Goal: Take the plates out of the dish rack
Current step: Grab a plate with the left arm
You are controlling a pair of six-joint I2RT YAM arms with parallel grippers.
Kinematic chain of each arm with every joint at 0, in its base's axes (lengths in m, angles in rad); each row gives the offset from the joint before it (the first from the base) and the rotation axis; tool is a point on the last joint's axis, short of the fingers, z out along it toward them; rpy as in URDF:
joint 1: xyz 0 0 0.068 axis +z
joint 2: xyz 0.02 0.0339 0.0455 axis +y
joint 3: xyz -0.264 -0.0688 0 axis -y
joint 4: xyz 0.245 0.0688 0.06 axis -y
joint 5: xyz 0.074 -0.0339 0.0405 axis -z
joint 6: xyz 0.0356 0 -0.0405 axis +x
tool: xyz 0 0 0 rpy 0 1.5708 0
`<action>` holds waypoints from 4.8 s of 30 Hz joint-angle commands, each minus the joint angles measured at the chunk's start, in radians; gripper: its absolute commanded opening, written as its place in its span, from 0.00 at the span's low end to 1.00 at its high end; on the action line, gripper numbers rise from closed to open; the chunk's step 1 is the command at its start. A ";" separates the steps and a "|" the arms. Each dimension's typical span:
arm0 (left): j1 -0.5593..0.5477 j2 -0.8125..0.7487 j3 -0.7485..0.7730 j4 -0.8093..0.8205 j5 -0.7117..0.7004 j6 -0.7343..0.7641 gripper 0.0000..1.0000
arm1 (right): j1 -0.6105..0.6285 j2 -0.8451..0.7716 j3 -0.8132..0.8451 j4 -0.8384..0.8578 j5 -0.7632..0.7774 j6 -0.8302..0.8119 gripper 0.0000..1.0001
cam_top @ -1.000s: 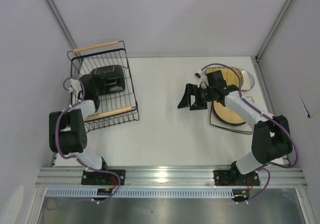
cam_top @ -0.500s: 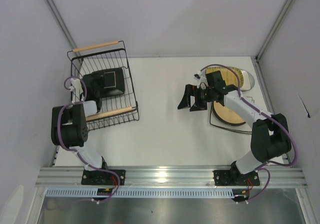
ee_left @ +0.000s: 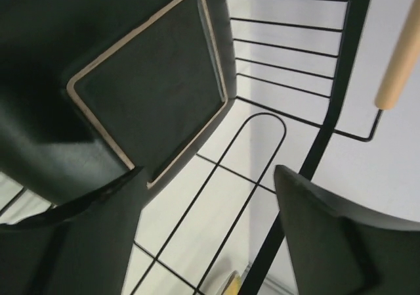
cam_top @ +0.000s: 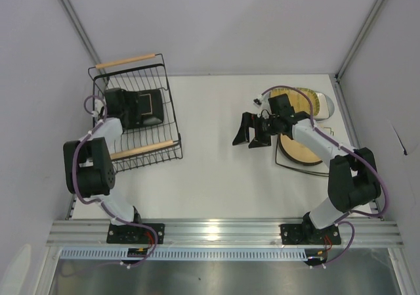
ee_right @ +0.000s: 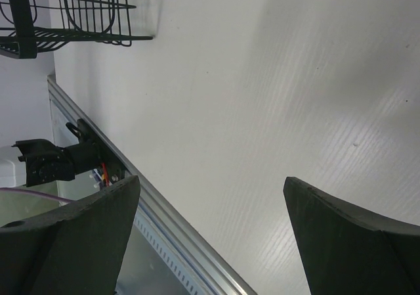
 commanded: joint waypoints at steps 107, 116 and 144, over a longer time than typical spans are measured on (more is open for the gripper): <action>0.009 0.204 -0.061 0.682 0.044 -0.066 0.21 | 0.023 0.045 0.065 -0.036 0.023 -0.024 1.00; 0.009 0.180 -0.117 0.752 0.110 -0.094 0.00 | 0.024 0.048 0.062 -0.033 0.025 -0.021 1.00; 0.014 -0.177 -0.174 1.079 0.285 0.117 0.00 | 0.029 0.048 0.067 -0.012 0.028 -0.023 1.00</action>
